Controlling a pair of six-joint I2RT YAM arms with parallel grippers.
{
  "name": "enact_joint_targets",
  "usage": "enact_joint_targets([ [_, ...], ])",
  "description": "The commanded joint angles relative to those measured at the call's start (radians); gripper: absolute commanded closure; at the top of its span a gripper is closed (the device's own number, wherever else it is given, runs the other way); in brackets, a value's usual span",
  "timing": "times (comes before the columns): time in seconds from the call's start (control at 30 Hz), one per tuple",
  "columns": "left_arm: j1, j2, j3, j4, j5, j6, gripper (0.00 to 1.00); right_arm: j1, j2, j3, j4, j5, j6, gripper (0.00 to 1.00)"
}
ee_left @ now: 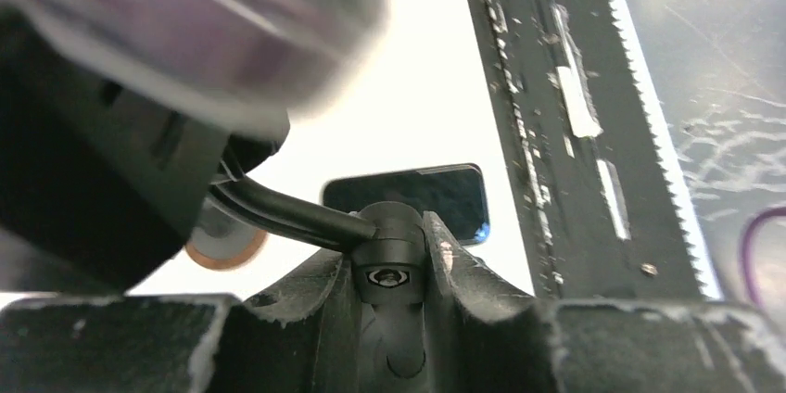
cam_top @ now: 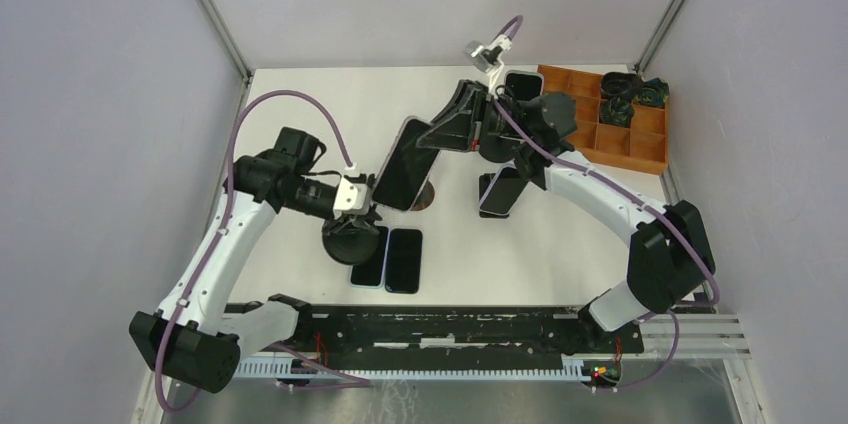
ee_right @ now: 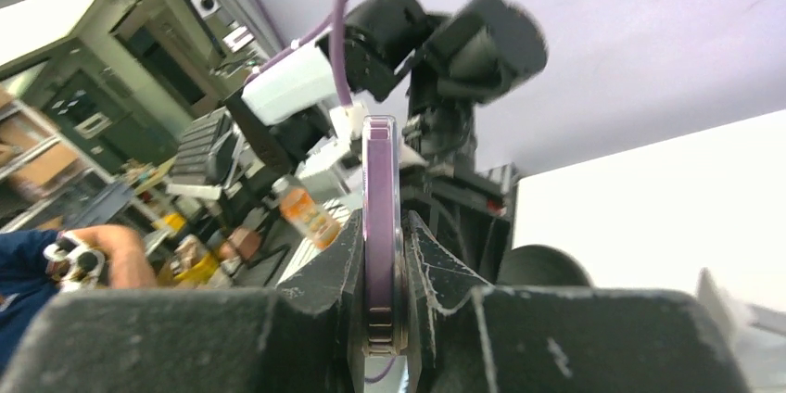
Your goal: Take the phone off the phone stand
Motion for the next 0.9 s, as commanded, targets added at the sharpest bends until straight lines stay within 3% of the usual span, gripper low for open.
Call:
enact_joint_targets([
  [0.0,-0.011,-0.029,-0.013,-0.216,-0.081,0.058,0.98,-0.079,-0.096,0.027,0.211,0.246,0.000,1.00],
  [0.2,-0.011,0.002,0.041,-0.217,-0.051,0.037,0.98,-0.029,-0.113,-0.117,0.211,0.239,-0.033,1.00],
  [0.33,-0.011,0.012,0.073,-0.215,-0.053,0.024,0.98,-0.059,-0.128,-0.118,0.173,0.205,-0.035,1.00],
  [0.5,-0.010,0.015,0.127,-0.160,-0.066,-0.066,0.98,-0.118,-0.222,-0.104,-0.184,0.164,-0.234,1.00],
  [0.63,-0.008,0.015,0.164,-0.051,-0.075,-0.184,0.98,-0.118,-0.296,-0.101,-0.718,0.184,-0.574,1.00],
  [0.7,-0.008,0.019,0.180,-0.004,-0.076,-0.245,0.98,-0.117,-0.328,-0.133,-0.887,0.214,-0.688,1.00],
  [0.87,-0.008,0.028,0.191,0.039,-0.090,-0.294,0.98,-0.089,-0.387,-0.305,-1.014,0.279,-0.768,1.00],
])
